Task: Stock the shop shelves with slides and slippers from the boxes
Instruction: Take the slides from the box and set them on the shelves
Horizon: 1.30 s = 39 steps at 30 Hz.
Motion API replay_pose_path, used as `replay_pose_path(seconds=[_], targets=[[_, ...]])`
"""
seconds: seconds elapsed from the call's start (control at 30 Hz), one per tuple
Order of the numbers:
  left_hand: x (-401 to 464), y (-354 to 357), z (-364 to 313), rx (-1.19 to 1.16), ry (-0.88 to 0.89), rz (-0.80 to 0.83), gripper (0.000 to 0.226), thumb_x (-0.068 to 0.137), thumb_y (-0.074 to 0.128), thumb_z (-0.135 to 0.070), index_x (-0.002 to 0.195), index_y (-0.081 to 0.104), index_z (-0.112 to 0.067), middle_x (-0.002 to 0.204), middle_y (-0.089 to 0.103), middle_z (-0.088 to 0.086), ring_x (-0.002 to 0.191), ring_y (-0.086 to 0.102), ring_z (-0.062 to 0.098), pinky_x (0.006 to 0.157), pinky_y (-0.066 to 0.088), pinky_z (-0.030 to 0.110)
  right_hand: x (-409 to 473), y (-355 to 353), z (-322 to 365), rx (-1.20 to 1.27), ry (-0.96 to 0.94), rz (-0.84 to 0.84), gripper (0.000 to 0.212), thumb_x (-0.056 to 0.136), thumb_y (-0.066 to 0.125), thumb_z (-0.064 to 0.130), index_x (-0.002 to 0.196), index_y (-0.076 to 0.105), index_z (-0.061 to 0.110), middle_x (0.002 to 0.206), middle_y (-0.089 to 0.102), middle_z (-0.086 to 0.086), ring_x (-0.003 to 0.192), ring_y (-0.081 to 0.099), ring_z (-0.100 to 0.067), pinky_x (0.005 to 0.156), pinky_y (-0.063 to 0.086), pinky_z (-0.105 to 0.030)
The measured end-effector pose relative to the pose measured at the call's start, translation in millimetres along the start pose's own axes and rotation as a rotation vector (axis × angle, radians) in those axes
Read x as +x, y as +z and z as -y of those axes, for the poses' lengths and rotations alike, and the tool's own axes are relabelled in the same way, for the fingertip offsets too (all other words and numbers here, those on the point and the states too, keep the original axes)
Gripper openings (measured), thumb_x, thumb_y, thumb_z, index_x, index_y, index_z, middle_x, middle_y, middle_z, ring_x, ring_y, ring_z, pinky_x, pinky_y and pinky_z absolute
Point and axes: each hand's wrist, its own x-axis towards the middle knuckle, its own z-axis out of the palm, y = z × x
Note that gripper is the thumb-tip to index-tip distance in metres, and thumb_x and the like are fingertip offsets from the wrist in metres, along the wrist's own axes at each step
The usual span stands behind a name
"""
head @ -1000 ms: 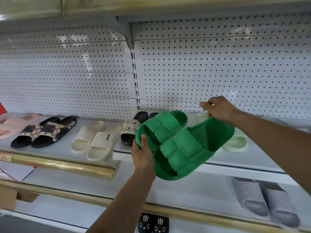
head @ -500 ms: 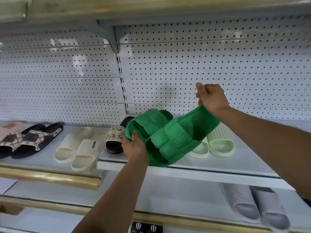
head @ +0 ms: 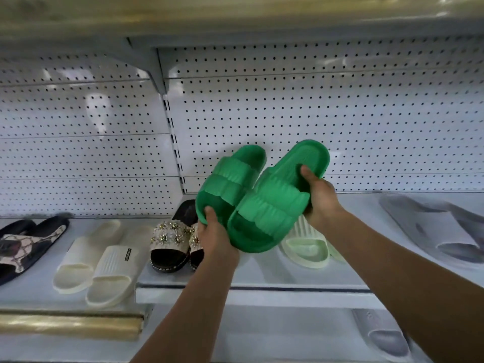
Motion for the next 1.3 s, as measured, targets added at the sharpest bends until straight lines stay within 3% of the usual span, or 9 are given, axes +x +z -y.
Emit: replay_pose_path(seconds=[0.1,0.27,0.4,0.53,0.63,0.7,0.8,1.2,1.3], targets=[[7,-6,4,-0.079,-0.108,0.147,0.039,0.097,0.053,-0.043,0.135,0.051,-0.035,0.114,0.067,0.004,0.104,0.065,0.032,0.093,0.050,0.060,12,0,5,-0.008,0.033,-0.076,0.038,0.087,0.068,0.031,0.116,0.059,0.007,0.101,0.072,-0.014,0.089,0.070,-0.034,0.081,0.057,-0.049],[3,-1,3,-0.050,-0.040,0.152,0.037,0.098,0.053,-0.041,0.134,0.052,-0.033,0.113,0.066,-0.001,0.098,0.065,0.023,0.077,0.056,0.040,15,9,6,-0.123,0.021,-0.107,0.033,0.090,0.061,0.031,0.115,0.058,0.010,0.103,0.069,-0.013,0.093,0.068,-0.033,0.086,0.056,-0.049],[0,6,7,0.024,0.072,0.007,0.023,0.099,0.053,-0.032,0.121,0.061,-0.025,0.111,0.065,0.000,0.099,0.063,0.025,0.091,0.051,0.045,9,16,5,-0.206,0.012,0.023,0.038,0.094,0.051,0.046,0.115,0.060,0.015,0.102,0.071,-0.008,0.095,0.068,-0.028,0.089,0.055,-0.046],[11,8,8,-0.007,0.091,-0.069,0.027,0.099,0.055,-0.029,0.124,0.062,-0.023,0.120,0.065,0.004,0.112,0.061,0.032,0.100,0.048,0.053,10,1,21,-0.346,-0.071,0.165,0.070,0.092,0.022,0.070,0.110,0.062,0.016,0.101,0.073,-0.011,0.095,0.069,-0.026,0.087,0.054,-0.044],[13,16,4,-0.036,0.130,-0.084,0.028,0.099,0.054,-0.030,0.126,0.061,-0.025,0.121,0.065,0.002,0.109,0.061,0.029,0.099,0.049,0.050,24,-30,11,-1.017,-0.275,0.048,0.057,0.089,0.032,0.071,0.123,0.054,0.030,0.128,0.060,-0.008,0.118,0.055,-0.029,0.103,0.041,-0.049],[8,24,2,-0.050,0.158,-0.101,0.031,0.100,0.053,-0.029,0.130,0.060,-0.023,0.116,0.064,0.001,0.105,0.061,0.026,0.096,0.050,0.044,29,-51,-5,-1.605,-0.248,0.174,0.063,0.080,0.037,0.080,0.134,0.039,0.048,0.148,0.040,-0.002,0.135,0.035,-0.030,0.109,0.029,-0.053],[1,34,5,-0.074,0.173,-0.101,0.031,0.101,0.051,-0.026,0.132,0.057,-0.021,0.114,0.062,0.002,0.102,0.060,0.025,0.090,0.049,0.040,29,-64,-23,-1.965,-0.266,0.327,0.074,0.074,0.040,0.084,0.137,0.032,0.047,0.143,0.040,-0.002,0.135,0.030,-0.029,0.107,0.025,-0.058],[-18,65,56,-0.105,0.118,-0.105,0.030,0.102,0.049,-0.025,0.131,0.056,-0.020,0.120,0.062,0.005,0.104,0.060,0.026,0.092,0.050,0.042,39,-149,31,-1.998,-0.102,0.147,0.075,0.068,0.056,0.075,0.132,0.038,0.040,0.136,0.044,-0.002,0.132,0.033,-0.028,0.103,0.034,-0.056],[-22,71,71,-0.123,0.118,-0.092,0.024,0.102,0.049,-0.024,0.124,0.057,-0.020,0.114,0.063,0.005,0.104,0.061,0.028,0.090,0.050,0.042,34,-148,33,-1.911,-0.302,0.122,0.070,0.077,0.053,0.073,0.137,0.041,0.038,0.141,0.042,-0.001,0.135,0.030,-0.024,0.109,0.029,-0.049]])
